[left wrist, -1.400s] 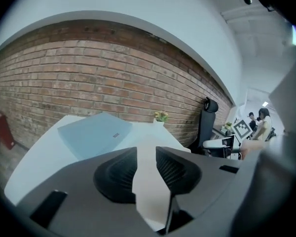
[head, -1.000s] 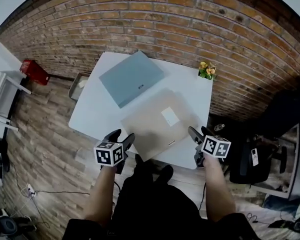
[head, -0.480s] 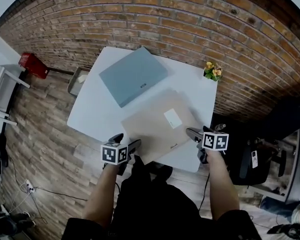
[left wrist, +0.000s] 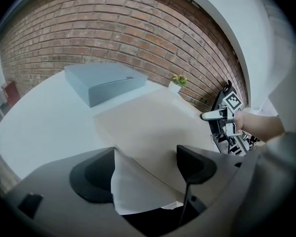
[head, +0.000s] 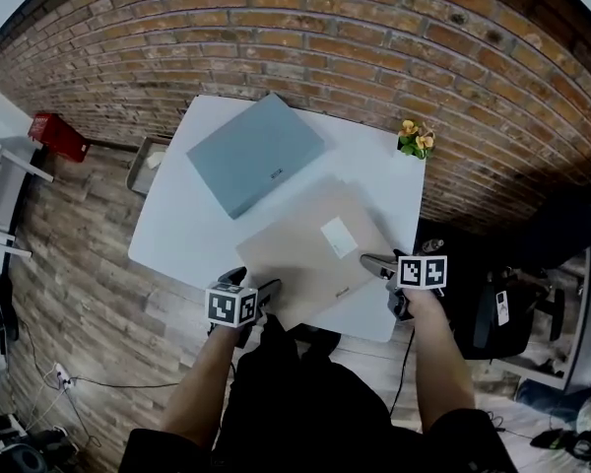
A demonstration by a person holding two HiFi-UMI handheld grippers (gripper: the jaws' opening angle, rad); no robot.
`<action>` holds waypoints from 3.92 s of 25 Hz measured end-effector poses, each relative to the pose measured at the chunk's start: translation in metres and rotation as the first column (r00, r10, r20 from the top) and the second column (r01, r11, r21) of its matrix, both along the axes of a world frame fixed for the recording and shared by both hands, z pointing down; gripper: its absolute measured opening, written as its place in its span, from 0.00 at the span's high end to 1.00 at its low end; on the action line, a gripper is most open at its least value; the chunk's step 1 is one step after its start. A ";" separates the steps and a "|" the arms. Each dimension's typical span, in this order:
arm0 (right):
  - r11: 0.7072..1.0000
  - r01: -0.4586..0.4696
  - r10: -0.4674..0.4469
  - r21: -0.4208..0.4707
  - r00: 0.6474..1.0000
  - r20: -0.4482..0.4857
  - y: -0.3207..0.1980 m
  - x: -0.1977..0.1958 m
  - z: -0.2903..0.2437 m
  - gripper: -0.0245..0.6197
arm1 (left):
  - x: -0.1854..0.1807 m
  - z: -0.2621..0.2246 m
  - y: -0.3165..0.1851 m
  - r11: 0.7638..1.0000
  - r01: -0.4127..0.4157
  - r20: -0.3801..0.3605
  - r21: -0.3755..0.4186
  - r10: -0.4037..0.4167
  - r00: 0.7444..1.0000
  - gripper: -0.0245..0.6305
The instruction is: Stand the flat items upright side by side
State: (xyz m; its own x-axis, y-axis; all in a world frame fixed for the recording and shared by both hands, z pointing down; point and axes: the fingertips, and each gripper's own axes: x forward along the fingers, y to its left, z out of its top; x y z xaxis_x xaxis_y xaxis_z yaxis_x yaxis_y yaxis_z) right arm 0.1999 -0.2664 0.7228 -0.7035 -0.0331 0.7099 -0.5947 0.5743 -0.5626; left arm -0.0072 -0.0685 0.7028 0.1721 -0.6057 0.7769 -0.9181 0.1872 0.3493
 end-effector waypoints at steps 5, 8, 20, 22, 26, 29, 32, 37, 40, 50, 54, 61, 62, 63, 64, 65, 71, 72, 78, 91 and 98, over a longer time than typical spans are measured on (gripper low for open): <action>1.000 -0.017 0.017 -0.016 1.000 0.003 0.004 -0.001 -0.001 0.20 | -0.004 0.000 -0.015 0.999 -0.053 0.012 -0.003 0.053 0.999 0.33; 0.998 -0.056 0.056 -0.024 0.998 -0.001 0.006 0.010 -0.001 0.21 | -0.002 0.000 -0.025 0.994 -0.104 0.010 -0.019 0.104 0.994 0.33; 0.961 -0.275 0.275 -0.042 0.962 0.000 0.022 0.084 0.002 0.21 | 0.035 -0.004 -0.080 0.963 -0.269 0.045 0.009 0.268 0.962 0.43; 0.946 -0.314 0.316 -0.081 0.948 0.023 0.024 0.088 0.005 0.21 | 0.038 -0.004 -0.084 0.961 -0.277 0.050 0.007 0.276 0.960 0.44; 0.900 -0.377 0.405 -0.219 0.908 0.101 0.029 0.090 0.011 0.20 | 0.041 -0.005 -0.087 0.959 -0.284 0.061 0.004 0.283 0.957 0.44; 0.893 -0.391 0.422 -0.223 0.900 0.112 0.028 0.092 0.011 0.20 | 0.041 -0.005 -0.088 0.960 -0.281 0.066 0.007 0.280 0.958 0.44; 0.894 -0.403 0.432 -0.197 0.892 0.135 0.022 0.093 0.005 0.21 | 0.041 -0.005 -0.091 0.965 -0.262 0.063 0.028 0.260 0.964 0.45; 0.889 -0.416 0.452 -0.191 0.866 0.215 0.013 0.098 -0.019 0.30 | 0.040 -0.007 -0.093 0.973 -0.224 0.044 0.052 0.221 0.974 0.47; 0.884 -0.429 0.467 -0.188 0.838 0.284 0.005 0.101 -0.039 0.36 | 0.039 -0.010 -0.095 0.977 -0.204 0.030 0.068 0.203 0.979 0.47; 0.898 -0.396 0.437 -0.190 0.763 0.476 -0.010 0.095 -0.098 0.47 | 0.034 -0.016 -0.095 0.982 -0.162 0.044 0.098 0.158 0.986 0.48; 0.923 -0.349 0.375 -0.160 0.734 0.565 -0.014 0.082 -0.122 0.49 | 0.032 -0.019 -0.096 0.980 -0.163 0.066 0.115 0.157 0.985 0.52; 0.926 -0.348 0.360 -0.144 0.708 0.607 -0.015 0.066 -0.148 0.49 | 0.033 -0.024 -0.097 0.977 -0.153 0.104 0.149 0.138 0.985 0.64; 0.929 -0.345 0.350 -0.132 0.712 0.609 -0.015 0.064 -0.152 0.49 | 0.032 -0.025 -0.097 0.977 -0.150 0.102 0.151 0.135 0.986 0.65; 0.933 -0.339 0.337 -0.118 0.716 0.611 -0.014 0.061 -0.156 0.49 | 0.031 -0.025 -0.097 0.977 -0.148 0.100 0.152 0.134 0.986 0.65; 0.937 -0.334 0.325 -0.104 0.721 0.612 -0.015 0.058 -0.161 0.50 | 0.031 -0.026 -0.098 0.977 -0.148 0.100 0.153 0.134 0.986 0.65; 0.939 -0.332 0.314 -0.088 0.729 0.608 -0.015 0.056 -0.165 0.50 | 0.031 -0.026 -0.098 0.977 -0.149 0.101 0.153 0.135 0.986 0.66; 0.940 -0.338 0.255 0.040 0.778 0.575 -0.018 0.037 -0.191 0.50 | 0.029 -0.028 -0.100 0.977 -0.147 0.103 0.155 0.132 0.986 0.67; 0.941 -0.330 0.234 0.068 0.785 0.573 -0.017 0.033 -0.198 0.50 | 0.029 -0.029 -0.100 0.977 -0.150 0.105 0.149 0.135 0.985 0.66; 0.934 -0.263 0.092 0.240 0.828 0.553 -0.011 0.011 -0.228 0.50 | 0.026 -0.064 -0.112 0.961 -0.159 0.130 0.224 0.132 0.983 0.54; 0.876 -0.235 -0.018 0.421 0.856 0.517 -0.003 0.017 -0.260 0.50 | 0.017 -0.143 -0.102 0.911 -0.110 0.220 0.397 0.022 0.975 0.54; 0.830 -0.227 -0.055 0.510 0.875 0.480 0.009 0.001 -0.274 0.50 | 0.002 -0.157 -0.093 0.893 -0.114 0.213 0.436 0.021 0.977 0.54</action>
State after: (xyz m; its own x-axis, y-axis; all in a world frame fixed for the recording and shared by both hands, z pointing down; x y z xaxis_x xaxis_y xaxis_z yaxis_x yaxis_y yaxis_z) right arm 0.2010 -0.2572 0.4493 -0.9112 -0.3829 0.1518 -0.4111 0.8220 -0.3940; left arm -0.0053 -0.1614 0.5455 0.0964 -0.8870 0.4516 -0.9815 -0.0092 0.1913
